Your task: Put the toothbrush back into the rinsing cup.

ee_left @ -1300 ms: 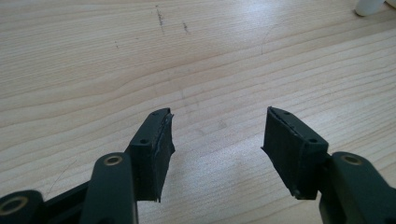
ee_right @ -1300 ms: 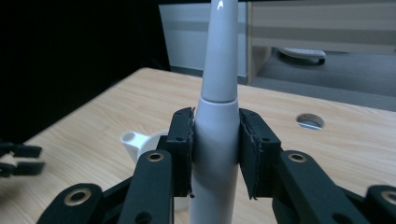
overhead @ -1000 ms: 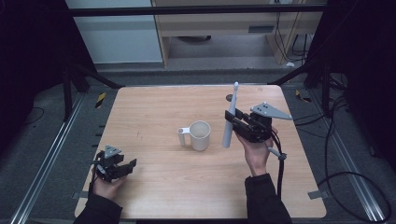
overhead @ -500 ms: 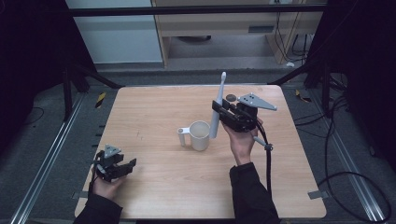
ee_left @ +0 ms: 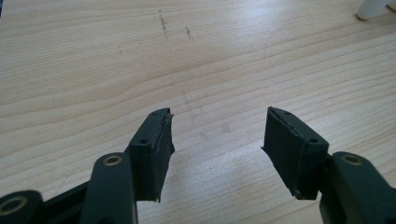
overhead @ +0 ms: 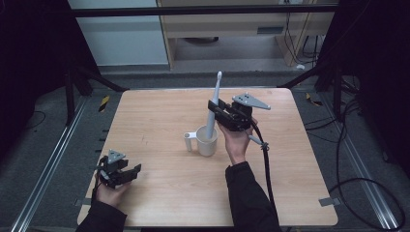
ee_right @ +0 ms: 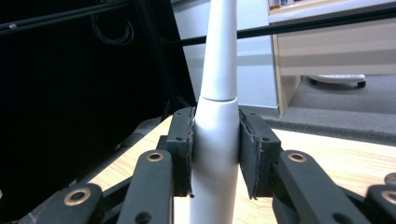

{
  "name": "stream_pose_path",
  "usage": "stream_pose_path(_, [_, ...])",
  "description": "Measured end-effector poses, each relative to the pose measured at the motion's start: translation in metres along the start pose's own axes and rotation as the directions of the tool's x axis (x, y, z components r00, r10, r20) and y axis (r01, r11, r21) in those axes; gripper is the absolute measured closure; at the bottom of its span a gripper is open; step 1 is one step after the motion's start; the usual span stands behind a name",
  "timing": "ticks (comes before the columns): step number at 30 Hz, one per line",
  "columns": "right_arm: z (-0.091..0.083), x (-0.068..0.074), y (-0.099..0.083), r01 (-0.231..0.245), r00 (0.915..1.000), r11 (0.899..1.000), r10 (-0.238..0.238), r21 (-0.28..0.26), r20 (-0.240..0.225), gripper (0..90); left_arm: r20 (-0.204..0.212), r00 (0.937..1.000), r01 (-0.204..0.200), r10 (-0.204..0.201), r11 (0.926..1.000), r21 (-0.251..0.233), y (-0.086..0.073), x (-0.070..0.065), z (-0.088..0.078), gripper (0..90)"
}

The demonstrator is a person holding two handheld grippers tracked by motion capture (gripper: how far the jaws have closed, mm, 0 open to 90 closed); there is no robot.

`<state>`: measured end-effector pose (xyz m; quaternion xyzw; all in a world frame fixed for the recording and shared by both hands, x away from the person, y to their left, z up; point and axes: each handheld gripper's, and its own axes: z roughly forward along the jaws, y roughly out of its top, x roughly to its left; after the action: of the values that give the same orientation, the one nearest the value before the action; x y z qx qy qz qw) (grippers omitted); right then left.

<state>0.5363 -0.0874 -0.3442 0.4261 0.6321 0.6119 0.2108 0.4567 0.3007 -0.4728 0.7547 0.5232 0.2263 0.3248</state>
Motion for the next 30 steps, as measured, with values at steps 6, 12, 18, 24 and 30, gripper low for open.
stream_pose_path(6, [0.015, 0.001, -0.006, 0.005, 0.9999, 1.000, -0.005, 0.017, 0.009, 67.8, 0.001, 1.0000, 0.000, 0.000, 1.0000, 0.000, 0.000, 0.000, 0.000, 40.9])
stream_pose_path(12, [0.026, -0.001, -0.014, 0.000, 0.9997, 0.998, -0.002, 0.056, 0.025, 67.8, 0.003, 1.0000, 0.001, -0.001, 1.0000, 0.000, 0.000, 0.000, 0.000, 41.0])
stream_pose_path(18, [0.034, -0.003, -0.024, -0.001, 0.9990, 0.996, -0.003, 0.094, 0.046, 67.8, 0.003, 1.0000, 0.001, -0.001, 1.0000, 0.000, 0.000, 0.000, 0.000, 41.0])
stream_pose_path(24, [0.041, -0.002, -0.034, -0.009, 0.9980, 0.991, 0.001, 0.136, 0.063, 67.7, 0.003, 1.0000, -0.001, 0.001, 1.0000, 0.001, 0.000, 0.000, 0.000, 41.1])
stream_pose_path(30, [0.047, -0.003, -0.044, -0.005, 0.9964, 0.982, -0.011, 0.189, 0.085, 67.7, 0.003, 1.0000, -0.002, 0.002, 1.0000, 0.003, 0.000, 0.000, 0.000, 41.1])
